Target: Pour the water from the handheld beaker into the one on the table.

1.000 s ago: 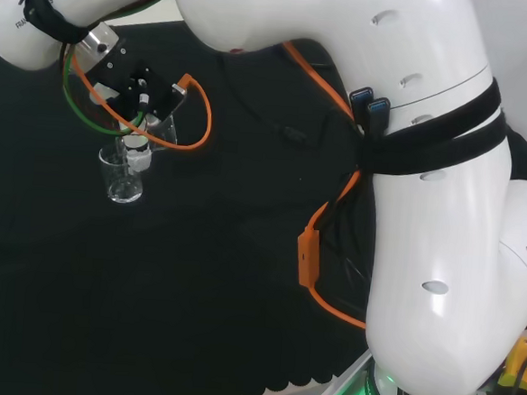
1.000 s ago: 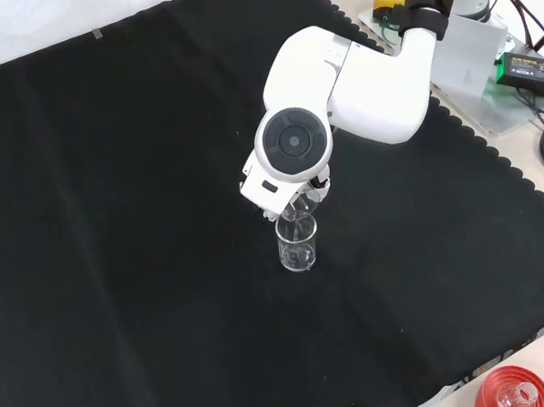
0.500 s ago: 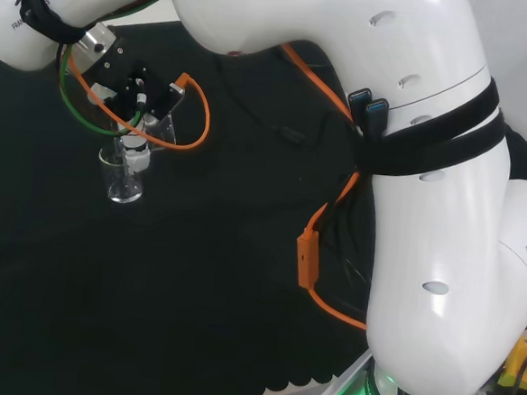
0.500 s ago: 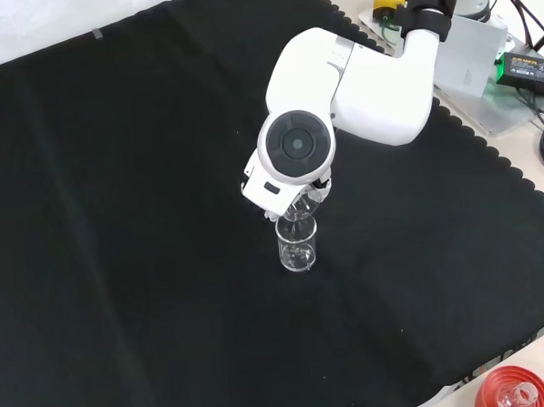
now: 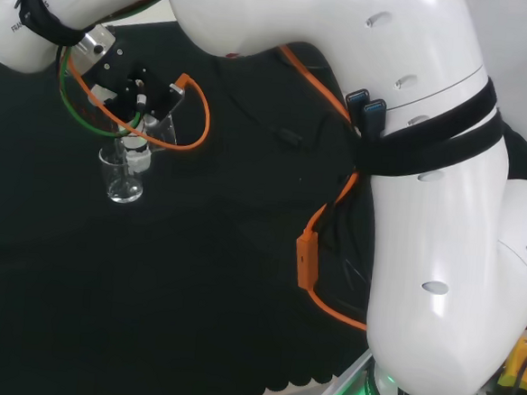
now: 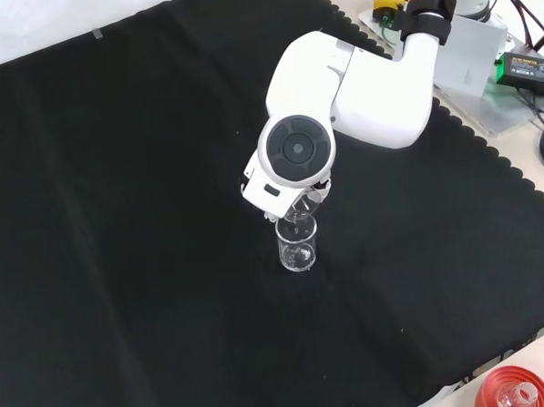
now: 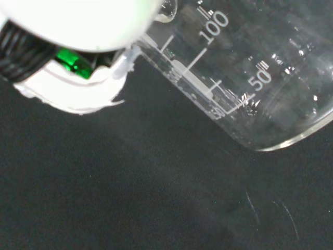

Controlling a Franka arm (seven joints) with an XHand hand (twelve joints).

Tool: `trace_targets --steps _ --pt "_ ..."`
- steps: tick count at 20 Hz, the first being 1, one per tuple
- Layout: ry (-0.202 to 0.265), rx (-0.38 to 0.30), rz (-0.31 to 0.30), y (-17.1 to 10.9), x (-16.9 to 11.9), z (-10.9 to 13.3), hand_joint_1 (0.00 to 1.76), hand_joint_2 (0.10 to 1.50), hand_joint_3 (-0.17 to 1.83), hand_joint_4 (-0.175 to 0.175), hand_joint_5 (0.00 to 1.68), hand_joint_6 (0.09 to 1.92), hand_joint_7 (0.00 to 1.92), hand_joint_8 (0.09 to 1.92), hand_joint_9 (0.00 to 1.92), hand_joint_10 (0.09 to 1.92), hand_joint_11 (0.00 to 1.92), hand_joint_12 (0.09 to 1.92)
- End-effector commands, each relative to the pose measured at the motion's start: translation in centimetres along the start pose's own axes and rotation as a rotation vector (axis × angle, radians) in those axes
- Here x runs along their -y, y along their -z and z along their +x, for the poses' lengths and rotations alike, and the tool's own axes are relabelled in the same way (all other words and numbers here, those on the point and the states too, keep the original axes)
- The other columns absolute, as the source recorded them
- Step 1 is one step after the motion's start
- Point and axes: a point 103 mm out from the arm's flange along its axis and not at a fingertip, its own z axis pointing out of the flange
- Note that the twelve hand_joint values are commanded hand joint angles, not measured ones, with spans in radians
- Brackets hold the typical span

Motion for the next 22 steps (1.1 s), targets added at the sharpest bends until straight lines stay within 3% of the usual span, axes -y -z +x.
trace_targets --steps 1,22 --pt "-0.001 0.001 -0.002 -0.01 0.04 0.05 1.33 0.63 0.58 -0.175 1.48 0.22 1.61 0.09 1.62 0.13 1.28 0.83" --pt "0.002 -0.003 -0.009 0.11 0.34 -0.2 1.33 0.63 0.57 -0.175 1.48 0.22 1.6 0.09 1.62 0.13 1.28 0.83"
